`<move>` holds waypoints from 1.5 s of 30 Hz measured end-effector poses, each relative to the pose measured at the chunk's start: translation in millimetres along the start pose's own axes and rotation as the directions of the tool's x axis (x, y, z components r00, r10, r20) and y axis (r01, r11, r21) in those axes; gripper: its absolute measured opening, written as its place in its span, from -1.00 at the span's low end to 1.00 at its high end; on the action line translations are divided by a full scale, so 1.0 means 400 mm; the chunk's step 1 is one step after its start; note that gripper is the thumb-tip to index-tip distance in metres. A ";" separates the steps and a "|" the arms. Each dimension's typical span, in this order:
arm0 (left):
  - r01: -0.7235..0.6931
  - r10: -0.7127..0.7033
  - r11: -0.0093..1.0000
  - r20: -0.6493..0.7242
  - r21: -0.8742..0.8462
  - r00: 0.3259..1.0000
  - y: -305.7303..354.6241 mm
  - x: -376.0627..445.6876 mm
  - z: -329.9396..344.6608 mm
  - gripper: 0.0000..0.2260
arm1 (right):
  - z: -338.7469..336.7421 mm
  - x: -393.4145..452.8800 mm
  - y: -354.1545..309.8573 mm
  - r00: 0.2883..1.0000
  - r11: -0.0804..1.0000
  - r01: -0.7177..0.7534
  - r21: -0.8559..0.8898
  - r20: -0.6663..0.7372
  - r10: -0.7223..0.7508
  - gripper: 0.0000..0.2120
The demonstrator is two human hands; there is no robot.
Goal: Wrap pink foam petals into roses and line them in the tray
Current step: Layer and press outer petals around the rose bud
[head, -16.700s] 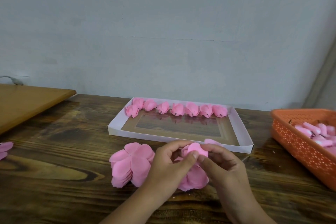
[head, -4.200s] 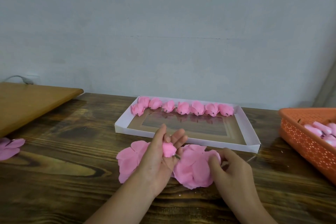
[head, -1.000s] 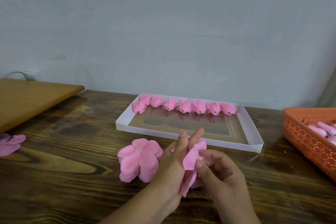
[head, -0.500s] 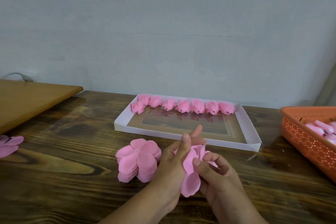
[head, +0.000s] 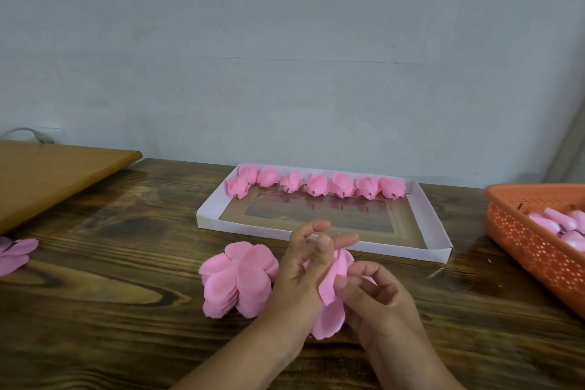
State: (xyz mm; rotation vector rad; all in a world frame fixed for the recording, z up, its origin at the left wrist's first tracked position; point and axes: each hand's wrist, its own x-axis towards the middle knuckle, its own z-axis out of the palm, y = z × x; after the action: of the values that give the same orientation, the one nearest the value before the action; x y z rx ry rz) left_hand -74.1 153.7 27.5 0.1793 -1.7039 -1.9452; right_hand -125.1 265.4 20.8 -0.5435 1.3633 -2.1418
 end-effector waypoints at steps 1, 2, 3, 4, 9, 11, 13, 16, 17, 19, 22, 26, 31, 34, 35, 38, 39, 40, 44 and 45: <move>-0.006 0.006 1.000 0.004 -0.015 1.000 0.001 0.000 0.000 -0.43 | -0.002 0.000 0.001 1.000 0.999 0.023 -0.023 0.006 -0.023 -0.75; -0.015 0.015 1.000 0.009 -0.020 1.000 0.001 0.000 -0.001 -0.39 | -0.004 -0.001 0.002 0.999 0.998 0.045 -0.048 0.013 -0.045 -0.74; -0.020 0.020 1.000 0.016 -0.019 1.000 0.002 -0.001 -0.001 -0.36 | -0.004 -0.002 0.003 0.998 0.995 0.064 -0.070 0.018 -0.063 -0.74; -0.015 0.016 1.000 0.022 -0.020 1.000 0.004 -0.002 0.001 -0.31 | -0.003 -0.003 0.004 0.997 0.993 0.081 -0.084 0.021 -0.080 -0.75; -0.094 0.100 0.990 -0.055 0.104 0.994 -0.006 -0.007 0.003 -0.37 | -0.001 -0.004 0.010 0.993 0.989 0.117 -0.087 0.015 -0.116 -0.80; -0.126 0.140 0.974 -0.059 0.187 0.988 -0.006 -0.009 -0.002 -0.55 | -0.001 -0.005 0.011 0.990 0.985 0.137 -0.104 0.025 -0.135 -0.84; -0.138 0.157 0.959 -0.058 0.249 0.986 -0.008 -0.011 -0.005 -0.59 | 0.000 -0.006 0.012 0.989 0.981 0.149 -0.122 0.029 -0.147 -0.85; -0.165 0.180 0.956 -0.041 0.242 0.983 -0.001 -0.010 -0.003 -0.66 | -0.001 -0.007 0.013 0.987 0.978 0.159 -0.135 0.014 -0.159 -0.83; -0.170 0.184 0.958 -0.040 0.231 0.982 0.003 -0.009 -0.003 -0.69 | 0.000 -0.007 0.011 0.987 0.978 0.162 -0.134 0.009 -0.163 -0.85; -0.179 0.195 0.955 -0.046 0.235 0.980 0.016 -0.005 -0.005 -0.71 | 0.000 -0.008 0.005 0.986 0.977 0.165 -0.137 -0.006 -0.167 -0.89; -0.160 0.173 0.959 -0.039 0.234 0.984 0.038 0.001 -0.021 -0.66 | -0.007 -0.006 -0.007 0.983 0.972 0.161 -0.170 -0.059 -0.173 -0.90; -0.093 0.079 0.961 0.064 0.261 0.995 0.051 0.005 -0.038 -0.66 | -0.020 0.001 -0.016 0.961 0.953 0.208 -0.219 -0.136 -0.241 -0.89; -0.133 0.109 0.946 0.094 0.295 0.990 0.037 0.017 -0.038 -0.69 | -0.024 0.009 -0.015 0.948 0.937 0.223 -0.270 -0.163 -0.273 -0.83; -0.126 0.098 0.945 0.105 0.302 0.990 0.034 0.022 -0.049 -0.76 | -0.029 0.013 -0.012 0.945 0.924 0.243 -0.296 -0.144 -0.294 -0.84; -0.123 0.093 0.945 0.111 0.303 0.989 0.033 0.023 -0.052 -0.77 | -0.031 0.014 -0.012 0.944 0.920 0.248 -0.302 -0.137 -0.299 -0.84; -0.116 0.079 0.942 0.126 0.314 0.989 0.037 0.020 -0.053 -0.78 | -0.035 0.016 -0.011 0.944 0.915 0.254 -0.314 -0.124 -0.305 -0.83; -0.115 0.078 0.942 0.129 0.315 0.989 0.036 0.021 -0.054 -0.81 | -0.036 0.017 -0.011 0.943 0.912 0.260 -0.318 -0.120 -0.310 -0.83; -0.113 0.076 0.944 0.128 0.311 0.989 0.036 0.022 -0.055 -0.83 | -0.036 0.018 -0.012 0.942 0.910 0.266 -0.319 -0.115 -0.315 -0.83; -0.106 0.067 0.941 0.131 0.320 0.989 0.037 0.023 -0.060 -0.79 | -0.039 0.015 -0.022 0.955 0.920 0.257 -0.297 -0.068 -0.288 -0.89; -0.112 0.071 0.940 0.136 0.322 0.988 0.038 0.022 -0.060 -0.80 | -0.041 0.014 -0.024 0.960 0.927 0.246 -0.283 -0.059 -0.273 -0.87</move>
State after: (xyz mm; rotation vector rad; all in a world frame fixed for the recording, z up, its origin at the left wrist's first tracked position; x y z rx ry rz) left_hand -66.5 127.6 39.7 0.1003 -2.0746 -1.6229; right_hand -141.2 276.6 23.2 -0.7744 1.7429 -2.2225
